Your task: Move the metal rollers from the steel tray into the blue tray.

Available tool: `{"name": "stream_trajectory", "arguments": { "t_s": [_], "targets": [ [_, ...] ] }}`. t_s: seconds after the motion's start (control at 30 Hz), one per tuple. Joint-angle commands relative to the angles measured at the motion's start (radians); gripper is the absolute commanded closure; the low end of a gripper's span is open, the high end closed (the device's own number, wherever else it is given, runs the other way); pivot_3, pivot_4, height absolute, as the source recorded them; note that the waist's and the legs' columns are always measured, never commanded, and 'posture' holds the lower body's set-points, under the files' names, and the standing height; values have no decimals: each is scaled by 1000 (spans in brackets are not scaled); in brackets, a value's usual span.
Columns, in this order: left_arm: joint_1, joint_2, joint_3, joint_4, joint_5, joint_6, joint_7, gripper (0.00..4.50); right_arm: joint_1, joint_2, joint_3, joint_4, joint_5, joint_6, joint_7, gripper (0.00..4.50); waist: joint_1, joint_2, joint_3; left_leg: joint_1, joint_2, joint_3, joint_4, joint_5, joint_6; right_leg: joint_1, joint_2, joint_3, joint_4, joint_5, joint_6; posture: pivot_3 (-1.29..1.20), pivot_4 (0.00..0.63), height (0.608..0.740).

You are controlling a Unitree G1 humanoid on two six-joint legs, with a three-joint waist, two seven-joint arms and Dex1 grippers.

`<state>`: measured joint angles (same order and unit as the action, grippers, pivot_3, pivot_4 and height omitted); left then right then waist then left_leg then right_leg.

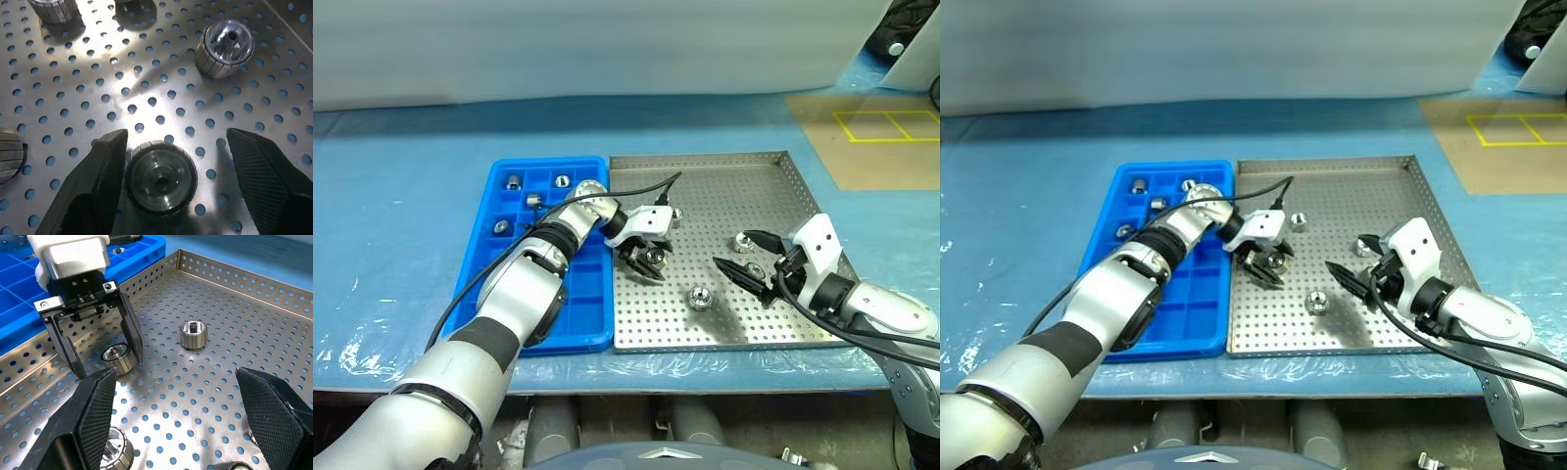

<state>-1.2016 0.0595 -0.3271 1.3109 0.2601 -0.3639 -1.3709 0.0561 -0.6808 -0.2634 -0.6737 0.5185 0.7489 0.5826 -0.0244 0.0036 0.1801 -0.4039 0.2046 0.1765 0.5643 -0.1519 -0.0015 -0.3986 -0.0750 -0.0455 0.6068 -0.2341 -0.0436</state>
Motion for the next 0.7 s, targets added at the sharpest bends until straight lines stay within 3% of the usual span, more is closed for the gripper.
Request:
{"name": "stream_trajectory", "arguments": {
  "t_s": [0.03,0.3,0.4,0.5,0.7],
  "targets": [
    [-4,2,-39,5,61,-24,73,1103,-1,6,-26,-29,6,-25,-16,513,-1,0,0,0,0,0,0,0,0,0,0,0,0,0,0,-585,150,740],
    [3,-15,-17,12,64,-24,115,1103,-10,15,-9,-16,-7,-43,-40,513,-5,3,-2,3,0,0,1,0,0,4,0,0,0,0,0,-582,150,740],
    [6,-18,3,12,45,-28,97,1678,-9,15,-3,-16,-10,-47,-45,461,-5,3,-2,2,-1,0,2,-1,1,4,-1,0,0,0,0,-581,150,740],
    [9,-16,-4,11,63,-31,134,2617,-8,14,2,-17,-10,-49,-43,461,-6,3,-2,2,-1,0,2,-1,2,4,-1,0,-1,0,0,-576,150,740],
    [10,-7,13,13,50,-12,112,2736,-25,10,14,1,-16,-56,-40,461,-9,3,-2,2,-1,0,2,-1,2,4,-1,0,-1,0,0,-557,150,740]
  ]
}}
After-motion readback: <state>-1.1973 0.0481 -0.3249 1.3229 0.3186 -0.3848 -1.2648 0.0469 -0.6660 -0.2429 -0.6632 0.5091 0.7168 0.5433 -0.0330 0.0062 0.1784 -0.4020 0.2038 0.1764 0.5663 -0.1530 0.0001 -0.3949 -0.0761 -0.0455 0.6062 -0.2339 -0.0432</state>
